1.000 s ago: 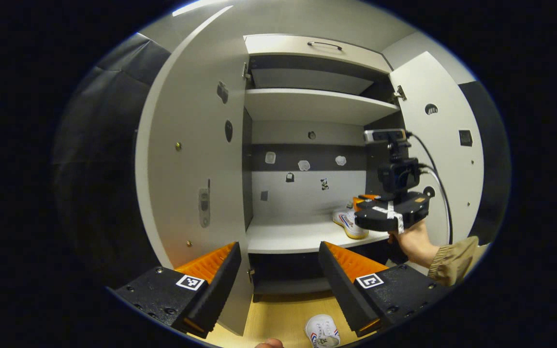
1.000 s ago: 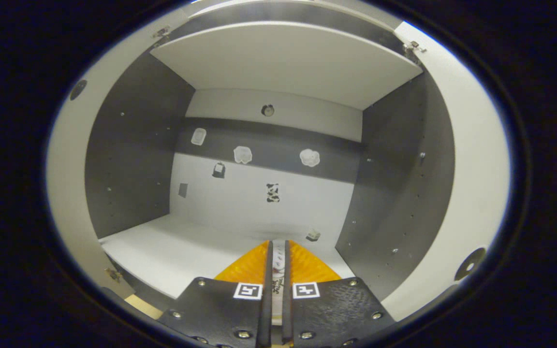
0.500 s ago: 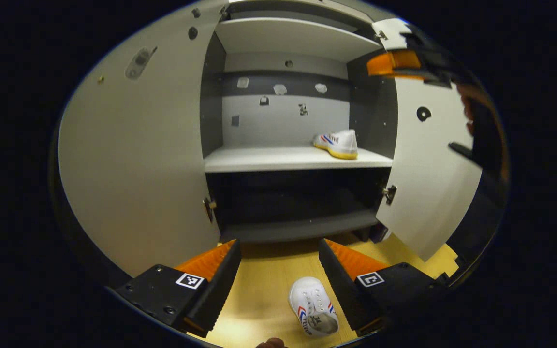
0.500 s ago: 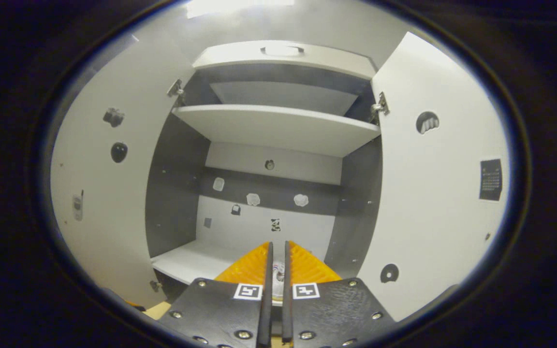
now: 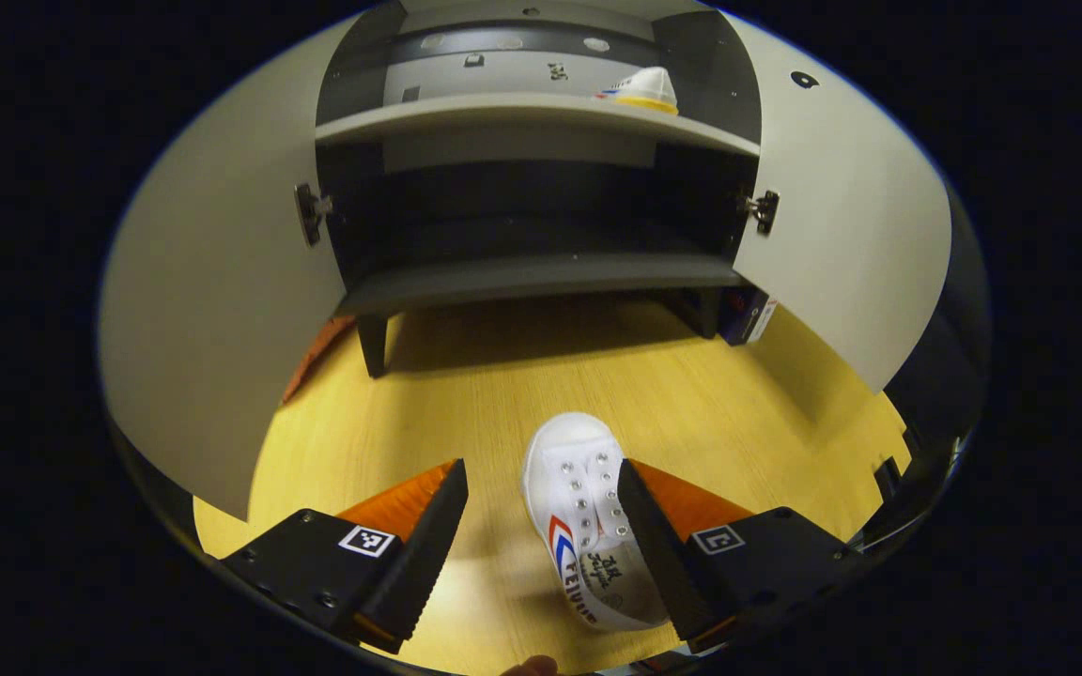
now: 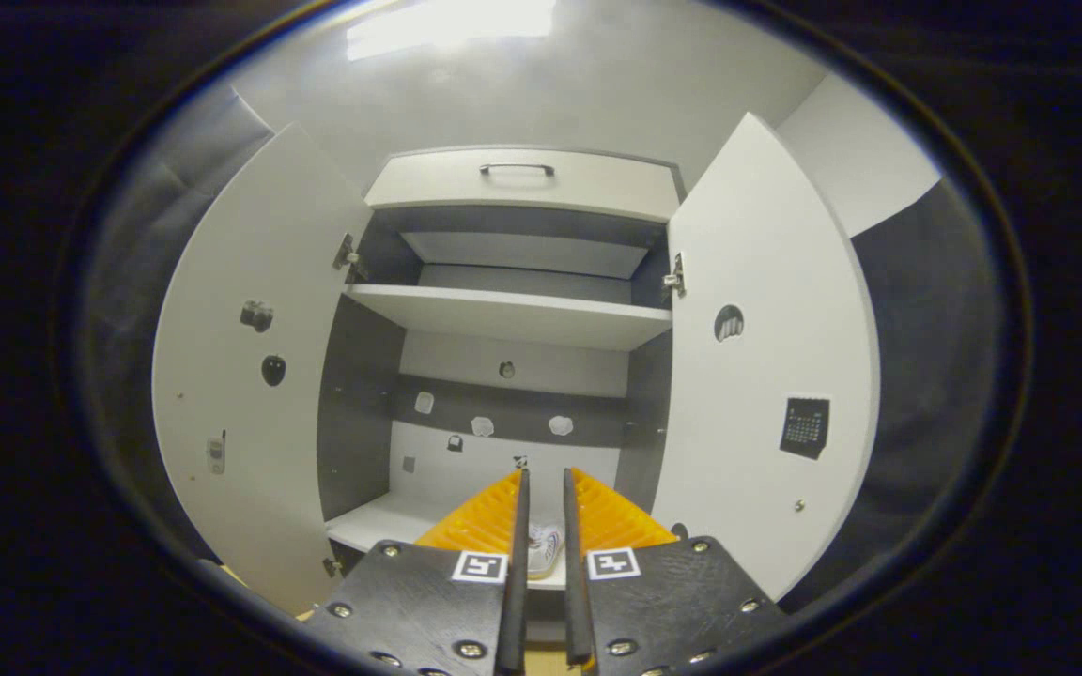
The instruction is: Grab one shoe with the right hand and put it into the shoe cabinet, grab the other shoe with the left hand and put it into the shoe cabinet; then close the right door with the right hand and the left door with the left hand.
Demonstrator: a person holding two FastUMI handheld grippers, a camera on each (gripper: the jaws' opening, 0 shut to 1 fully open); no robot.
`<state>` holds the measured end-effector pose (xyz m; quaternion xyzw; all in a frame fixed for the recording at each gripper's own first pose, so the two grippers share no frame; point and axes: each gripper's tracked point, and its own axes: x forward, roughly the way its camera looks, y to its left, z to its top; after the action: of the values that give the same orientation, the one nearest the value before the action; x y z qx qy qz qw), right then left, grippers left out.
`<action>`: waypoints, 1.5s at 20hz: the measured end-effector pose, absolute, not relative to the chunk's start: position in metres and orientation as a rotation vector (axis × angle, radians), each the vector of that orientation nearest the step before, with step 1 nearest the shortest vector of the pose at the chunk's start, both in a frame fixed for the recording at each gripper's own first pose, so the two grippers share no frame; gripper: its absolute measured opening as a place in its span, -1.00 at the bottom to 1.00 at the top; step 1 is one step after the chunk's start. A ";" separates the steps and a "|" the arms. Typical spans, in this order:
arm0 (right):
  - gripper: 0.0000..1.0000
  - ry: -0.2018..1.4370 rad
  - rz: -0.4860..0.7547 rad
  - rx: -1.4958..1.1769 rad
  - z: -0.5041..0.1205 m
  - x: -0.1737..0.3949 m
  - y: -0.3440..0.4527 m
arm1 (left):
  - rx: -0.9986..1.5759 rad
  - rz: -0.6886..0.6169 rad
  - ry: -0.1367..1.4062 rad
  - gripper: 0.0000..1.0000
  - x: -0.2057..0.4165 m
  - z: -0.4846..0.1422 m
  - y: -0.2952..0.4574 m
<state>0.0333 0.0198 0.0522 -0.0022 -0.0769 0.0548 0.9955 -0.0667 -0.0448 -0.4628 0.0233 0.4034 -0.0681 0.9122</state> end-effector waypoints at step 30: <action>-0.54 -0.258 0.043 0.012 0.087 -0.002 -0.052 | 0.028 -0.007 0.475 -0.99 -0.004 -0.316 -0.042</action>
<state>-0.0018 -0.0524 0.0869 0.0060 -0.1287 0.0213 0.9914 -0.0037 -0.0419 -0.3164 0.0140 0.2351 -0.0037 0.9719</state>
